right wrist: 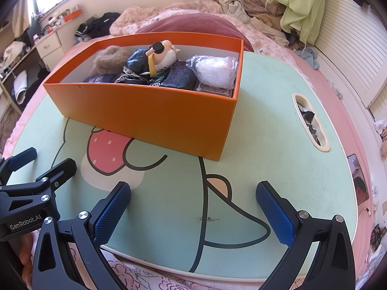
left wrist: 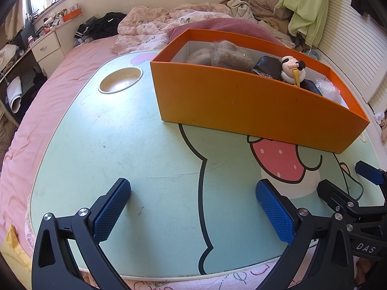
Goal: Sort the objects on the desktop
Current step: 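Reach into the orange box and grasp the fluffy fur ball with the left gripper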
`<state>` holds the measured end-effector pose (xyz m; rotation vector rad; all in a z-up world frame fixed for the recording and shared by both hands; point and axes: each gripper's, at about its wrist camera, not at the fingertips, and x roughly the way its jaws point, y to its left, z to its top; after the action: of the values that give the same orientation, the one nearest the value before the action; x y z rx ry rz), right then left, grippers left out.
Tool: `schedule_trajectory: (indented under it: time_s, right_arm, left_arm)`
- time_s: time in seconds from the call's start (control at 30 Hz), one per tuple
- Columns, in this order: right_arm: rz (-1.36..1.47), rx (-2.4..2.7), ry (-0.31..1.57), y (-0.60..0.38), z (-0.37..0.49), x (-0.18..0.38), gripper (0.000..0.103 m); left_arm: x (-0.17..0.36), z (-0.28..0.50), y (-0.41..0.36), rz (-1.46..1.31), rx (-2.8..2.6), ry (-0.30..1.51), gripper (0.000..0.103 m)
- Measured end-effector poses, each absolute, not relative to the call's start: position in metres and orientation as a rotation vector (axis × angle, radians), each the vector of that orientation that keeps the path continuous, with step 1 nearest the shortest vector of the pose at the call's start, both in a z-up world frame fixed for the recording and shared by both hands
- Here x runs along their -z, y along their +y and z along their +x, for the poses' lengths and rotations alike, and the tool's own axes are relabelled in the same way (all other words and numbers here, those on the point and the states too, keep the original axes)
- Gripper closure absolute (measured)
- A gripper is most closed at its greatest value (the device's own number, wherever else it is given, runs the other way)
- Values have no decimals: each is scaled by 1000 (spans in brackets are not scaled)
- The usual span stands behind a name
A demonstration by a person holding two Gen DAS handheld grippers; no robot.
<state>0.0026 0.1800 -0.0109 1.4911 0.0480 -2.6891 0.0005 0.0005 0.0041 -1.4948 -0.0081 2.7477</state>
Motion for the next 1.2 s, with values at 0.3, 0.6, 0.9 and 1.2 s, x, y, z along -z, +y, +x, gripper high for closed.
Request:
schedule_trajectory:
  time_s: [0.3, 0.6, 0.9, 1.2]
  right_arm:
    - [1490, 2690, 48, 181, 3, 11, 0]
    - [1488, 2689, 48, 181, 4, 9, 0]
    - [1486, 2689, 48, 182, 3, 9, 0]
    - [1474, 2686, 44, 176, 3, 2, 0]
  left_arm:
    - [-5, 1, 0, -1473, -2727, 21, 0]
    - [-80, -7, -23, -1184, -2644, -274, 28]
    - [-87, -129, 39, -1483, -2550, -12, 57]
    - [-42, -161, 62, -1658, -2559, 215, 57]
